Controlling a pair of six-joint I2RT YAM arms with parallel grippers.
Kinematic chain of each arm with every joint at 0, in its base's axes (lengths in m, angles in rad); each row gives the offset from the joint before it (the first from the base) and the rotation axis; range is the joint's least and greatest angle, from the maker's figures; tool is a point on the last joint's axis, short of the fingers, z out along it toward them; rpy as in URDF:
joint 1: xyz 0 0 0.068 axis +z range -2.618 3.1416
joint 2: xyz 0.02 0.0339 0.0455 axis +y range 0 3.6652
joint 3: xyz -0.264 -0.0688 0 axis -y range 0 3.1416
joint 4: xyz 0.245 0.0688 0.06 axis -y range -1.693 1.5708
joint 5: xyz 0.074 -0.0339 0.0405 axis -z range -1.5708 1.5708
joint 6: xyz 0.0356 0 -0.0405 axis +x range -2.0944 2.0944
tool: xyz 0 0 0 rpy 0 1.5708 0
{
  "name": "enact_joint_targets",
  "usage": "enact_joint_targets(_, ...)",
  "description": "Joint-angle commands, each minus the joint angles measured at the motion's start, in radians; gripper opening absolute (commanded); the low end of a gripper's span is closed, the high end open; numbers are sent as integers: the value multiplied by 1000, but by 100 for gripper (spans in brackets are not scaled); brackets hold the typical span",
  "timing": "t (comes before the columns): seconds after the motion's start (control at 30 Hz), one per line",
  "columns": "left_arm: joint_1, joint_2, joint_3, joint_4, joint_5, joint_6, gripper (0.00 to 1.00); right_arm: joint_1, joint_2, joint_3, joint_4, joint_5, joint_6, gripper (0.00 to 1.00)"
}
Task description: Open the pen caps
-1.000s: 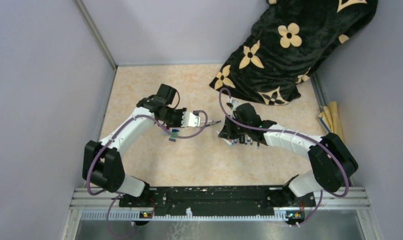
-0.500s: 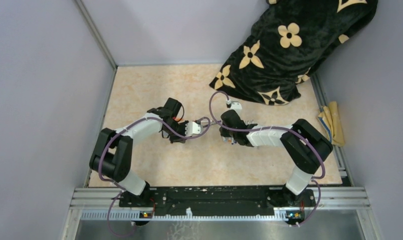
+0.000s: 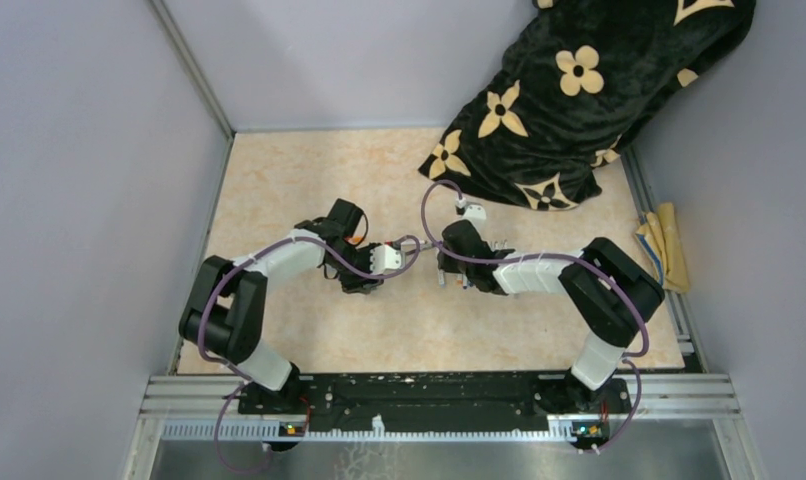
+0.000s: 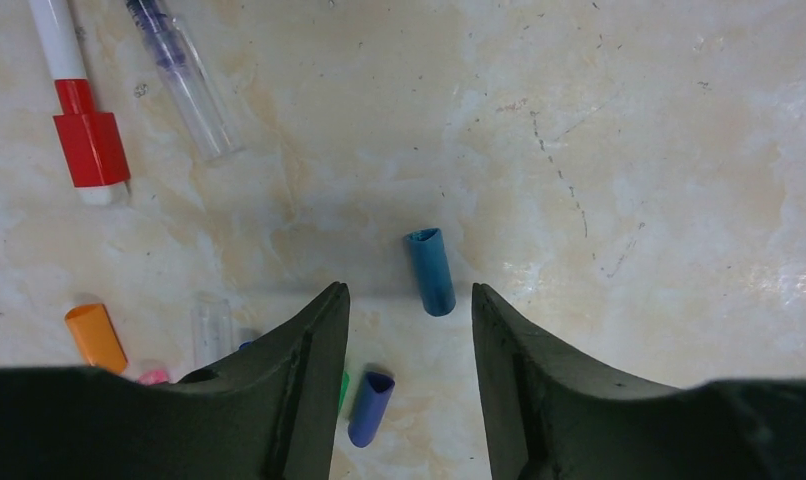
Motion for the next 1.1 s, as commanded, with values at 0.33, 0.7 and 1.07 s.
enact_joint_targets(0.33,144,-98,274,-228,191,-94,72,-5,-128,-23,-40,37,-48,22)
enact_joint_targets(0.7,395,-136,417,-332,365,-156,98,-95,-19,258,-102,-368,-388,41)
enact_joint_targets(1.07,539,-126,449,-373,435,-183,99,-121,248,586,-323,-599,-667,41)
